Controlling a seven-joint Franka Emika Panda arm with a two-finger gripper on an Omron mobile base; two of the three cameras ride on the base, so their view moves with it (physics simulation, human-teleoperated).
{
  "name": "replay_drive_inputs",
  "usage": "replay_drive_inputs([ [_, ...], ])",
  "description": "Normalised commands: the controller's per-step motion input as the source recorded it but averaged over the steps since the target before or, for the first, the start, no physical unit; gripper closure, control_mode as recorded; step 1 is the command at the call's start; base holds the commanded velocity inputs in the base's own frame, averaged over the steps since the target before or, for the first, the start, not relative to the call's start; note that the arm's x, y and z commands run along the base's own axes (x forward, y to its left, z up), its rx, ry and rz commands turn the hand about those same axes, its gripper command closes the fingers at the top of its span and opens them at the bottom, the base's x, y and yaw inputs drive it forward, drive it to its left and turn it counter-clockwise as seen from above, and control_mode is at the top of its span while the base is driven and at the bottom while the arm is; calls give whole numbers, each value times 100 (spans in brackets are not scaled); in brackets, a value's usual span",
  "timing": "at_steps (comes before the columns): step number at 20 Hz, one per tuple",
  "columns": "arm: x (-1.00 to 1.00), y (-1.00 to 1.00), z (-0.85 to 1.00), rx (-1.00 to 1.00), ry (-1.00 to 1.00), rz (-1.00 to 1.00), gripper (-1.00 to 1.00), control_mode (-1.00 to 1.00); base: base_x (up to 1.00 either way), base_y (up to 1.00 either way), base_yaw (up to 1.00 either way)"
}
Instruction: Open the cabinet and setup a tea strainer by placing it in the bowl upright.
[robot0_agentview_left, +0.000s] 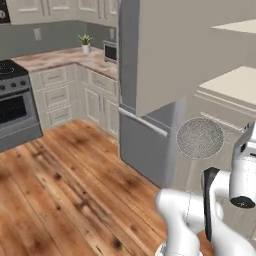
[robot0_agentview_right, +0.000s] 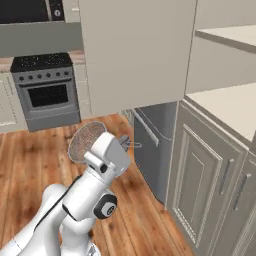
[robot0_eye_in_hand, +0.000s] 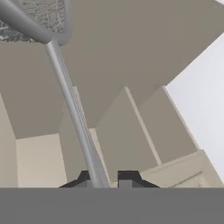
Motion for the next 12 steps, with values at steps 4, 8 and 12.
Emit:
replay_drive_inputs([
  [4, 0, 0, 0, 0, 0, 0, 100, 100, -60, 0, 59],
  [8, 0, 0, 0, 0, 0, 0, 100, 100, -72, 6, 53],
  [12, 0, 0, 0, 0, 0, 0, 100, 100, -86, 23, 50],
])
